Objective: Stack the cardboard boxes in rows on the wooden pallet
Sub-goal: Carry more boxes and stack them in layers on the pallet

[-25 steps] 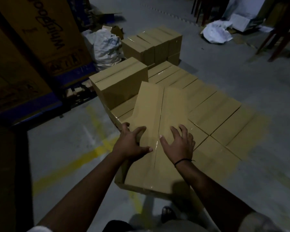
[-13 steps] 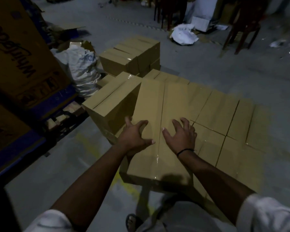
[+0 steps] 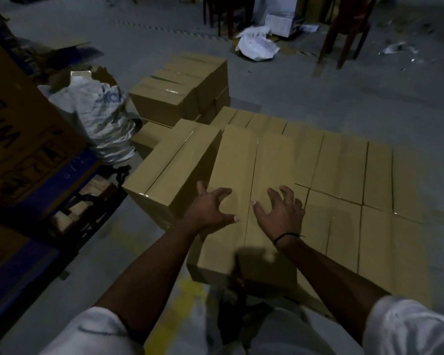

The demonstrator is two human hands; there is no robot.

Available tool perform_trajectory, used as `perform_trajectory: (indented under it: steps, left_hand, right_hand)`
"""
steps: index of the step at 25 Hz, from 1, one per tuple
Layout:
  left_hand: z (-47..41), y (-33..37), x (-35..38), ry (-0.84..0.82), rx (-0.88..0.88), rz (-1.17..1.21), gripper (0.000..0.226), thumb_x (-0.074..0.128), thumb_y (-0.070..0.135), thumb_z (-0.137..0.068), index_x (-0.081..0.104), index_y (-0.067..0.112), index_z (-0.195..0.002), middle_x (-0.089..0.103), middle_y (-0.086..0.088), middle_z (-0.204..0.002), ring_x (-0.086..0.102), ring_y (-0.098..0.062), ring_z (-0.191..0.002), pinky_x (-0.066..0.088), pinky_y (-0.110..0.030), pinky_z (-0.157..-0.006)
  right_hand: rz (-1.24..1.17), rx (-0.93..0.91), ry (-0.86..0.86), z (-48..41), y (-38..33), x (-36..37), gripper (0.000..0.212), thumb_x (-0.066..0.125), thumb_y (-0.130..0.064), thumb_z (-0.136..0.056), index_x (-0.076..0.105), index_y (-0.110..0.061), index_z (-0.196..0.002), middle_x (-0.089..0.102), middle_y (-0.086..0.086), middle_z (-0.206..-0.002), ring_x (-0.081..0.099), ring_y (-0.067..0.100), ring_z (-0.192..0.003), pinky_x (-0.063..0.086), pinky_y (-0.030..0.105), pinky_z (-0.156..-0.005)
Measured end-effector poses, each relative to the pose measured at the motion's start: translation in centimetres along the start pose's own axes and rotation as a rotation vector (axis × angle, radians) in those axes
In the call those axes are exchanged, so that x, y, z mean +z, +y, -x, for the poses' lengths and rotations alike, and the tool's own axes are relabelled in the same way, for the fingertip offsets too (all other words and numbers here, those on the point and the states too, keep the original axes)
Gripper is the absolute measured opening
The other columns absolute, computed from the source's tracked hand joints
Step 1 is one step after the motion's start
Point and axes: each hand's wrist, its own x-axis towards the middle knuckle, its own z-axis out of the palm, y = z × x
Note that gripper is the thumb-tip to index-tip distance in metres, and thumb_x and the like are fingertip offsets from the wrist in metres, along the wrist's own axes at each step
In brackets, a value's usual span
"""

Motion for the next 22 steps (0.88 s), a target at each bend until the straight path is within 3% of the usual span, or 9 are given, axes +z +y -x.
perform_trajectory:
  steps: [6, 11, 14, 16, 19, 22]
  left_hand:
    - [-7.3, -3.8, -3.0, -0.053, -0.046, 0.017, 0.089, 0.086, 0.054, -0.07, 0.041, 0.041, -0.146, 0.002, 0.002, -0.156, 0.039, -0.034, -0.14, 0.047, -0.046, -0.109]
    - [-12.6, -5.4, -3.5, -0.098, -0.059, 0.041, 0.085, 0.084, 0.054, -0.072, 0.045, 0.039, -0.145, 0.005, -0.001, -0.157, 0.039, -0.031, -0.139, 0.048, -0.042, -0.107]
    - [-14.8, -5.4, -4.0, -0.142, -0.049, 0.028, 0.083, 0.081, 0.056, -0.074, 0.045, 0.04, -0.147, 0.008, -0.003, -0.158, 0.043, -0.025, -0.134, 0.048, -0.039, -0.106]
    - [-16.4, -5.4, -4.3, -0.182, -0.034, 0.001, 0.083, 0.08, 0.056, -0.076, 0.044, 0.037, -0.148, 0.012, -0.007, -0.156, 0.043, -0.019, -0.13, 0.045, -0.039, -0.109]
    - [-18.9, -5.8, -4.4, -0.212, -0.038, -0.035, 0.082, 0.079, 0.058, -0.075, 0.045, 0.037, -0.147, 0.018, -0.008, -0.154, 0.039, -0.024, -0.138, 0.041, -0.043, -0.114]
    - [-20.9, -6.9, -4.7, -0.225, -0.045, -0.04, 0.079, 0.079, 0.061, -0.074, 0.049, 0.041, -0.144, 0.035, -0.007, -0.142, 0.029, -0.027, -0.144, 0.039, -0.043, -0.115]
  right_hand:
    - [-0.014, 0.039, -0.028, -6.0, -3.3, 4.9, 0.065, 0.051, -0.069, -0.087, 0.054, -0.029, -0.139, 0.034, 0.002, -0.154, 0.036, 0.038, -0.133, 0.034, 0.051, -0.105]
    - [-0.019, 0.057, 0.072, -10.0, -3.7, 8.4, 0.065, 0.049, -0.068, -0.081, 0.065, -0.024, -0.127, 0.048, 0.008, -0.144, 0.048, 0.043, -0.12, 0.043, 0.051, -0.093]
    - [-0.041, 0.073, 0.067, -11.5, -3.3, 9.3, 0.067, 0.048, -0.068, -0.081, 0.065, -0.023, -0.128, 0.047, 0.009, -0.144, 0.048, 0.045, -0.118, 0.044, 0.051, -0.092]
    - [-0.025, 0.097, 0.026, -12.7, -3.2, 9.9, 0.067, 0.045, -0.068, -0.083, 0.062, -0.024, -0.131, 0.043, 0.008, -0.147, 0.046, 0.042, -0.118, 0.043, 0.051, -0.093]
    - [-0.01, 0.152, -0.048, -14.4, -3.1, 11.2, 0.06, 0.052, -0.065, -0.087, 0.059, -0.028, -0.133, 0.038, 0.004, -0.148, 0.043, 0.036, -0.12, 0.041, 0.05, -0.095]
    - [0.008, 0.148, -0.026, -15.9, -3.1, 12.7, 0.053, 0.057, -0.06, -0.088, 0.062, -0.027, -0.128, 0.038, 0.006, -0.147, 0.042, 0.038, -0.122, 0.04, 0.051, -0.094]
